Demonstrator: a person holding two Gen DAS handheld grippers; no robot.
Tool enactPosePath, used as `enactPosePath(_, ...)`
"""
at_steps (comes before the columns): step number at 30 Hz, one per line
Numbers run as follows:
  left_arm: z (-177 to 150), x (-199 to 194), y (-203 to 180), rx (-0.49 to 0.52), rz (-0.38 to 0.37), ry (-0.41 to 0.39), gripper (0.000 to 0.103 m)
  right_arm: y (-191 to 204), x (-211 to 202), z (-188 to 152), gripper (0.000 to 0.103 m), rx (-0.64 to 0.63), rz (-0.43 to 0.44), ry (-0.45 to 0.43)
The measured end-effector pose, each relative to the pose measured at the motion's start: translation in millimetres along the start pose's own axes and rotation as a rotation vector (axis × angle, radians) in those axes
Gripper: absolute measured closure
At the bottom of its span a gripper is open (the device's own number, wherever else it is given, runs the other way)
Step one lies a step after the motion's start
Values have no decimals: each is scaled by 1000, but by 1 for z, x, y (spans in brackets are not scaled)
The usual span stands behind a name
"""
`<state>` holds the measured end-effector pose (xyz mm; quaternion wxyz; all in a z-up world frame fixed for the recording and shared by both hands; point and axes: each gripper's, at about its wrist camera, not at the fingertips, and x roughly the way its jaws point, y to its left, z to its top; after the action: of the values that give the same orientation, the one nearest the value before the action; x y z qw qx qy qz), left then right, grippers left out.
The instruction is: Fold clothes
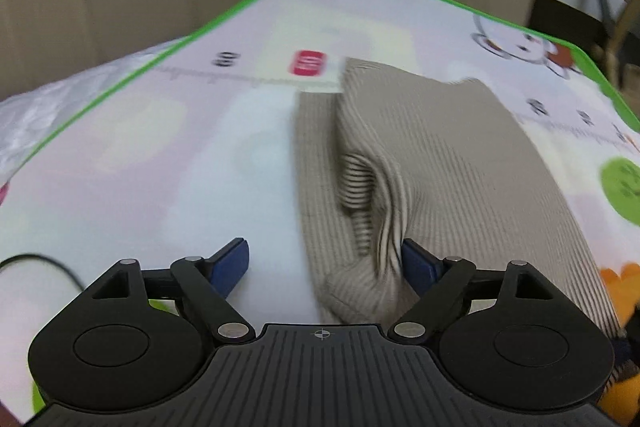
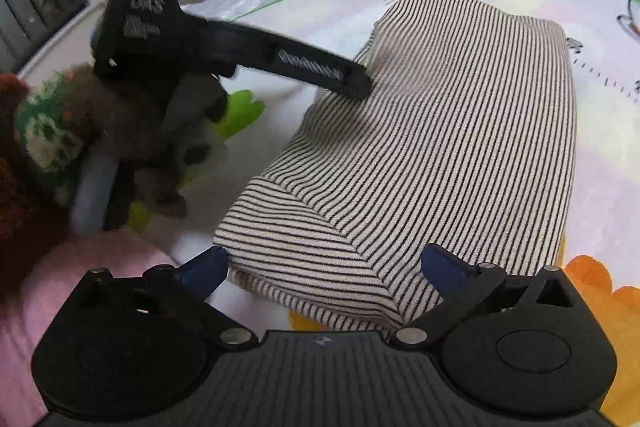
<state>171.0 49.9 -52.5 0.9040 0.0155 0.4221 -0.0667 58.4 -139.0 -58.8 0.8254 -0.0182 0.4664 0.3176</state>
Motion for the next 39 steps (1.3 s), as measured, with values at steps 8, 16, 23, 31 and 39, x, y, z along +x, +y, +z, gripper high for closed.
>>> enactPosePath(8,-2,4,9,-47,19,20,8,6,2,2,0,-33,-44,1)
enactPosePath(16,0,3,15,-81,28,15,7,-3,-26,21,65,18,-49,-101)
enactPosePath(23,7,-26,48,-277,-17,-143,16,-3,-6,17,58,12,-96,-30)
enactPosePath(31,16,-11,29,-287,-478,-117,48,11,-10,12,34,-45,-85,-38)
enactPosePath(39,10,5,-2,-5,-166,-29,66,12,-15,10,31,-64,-78,-43)
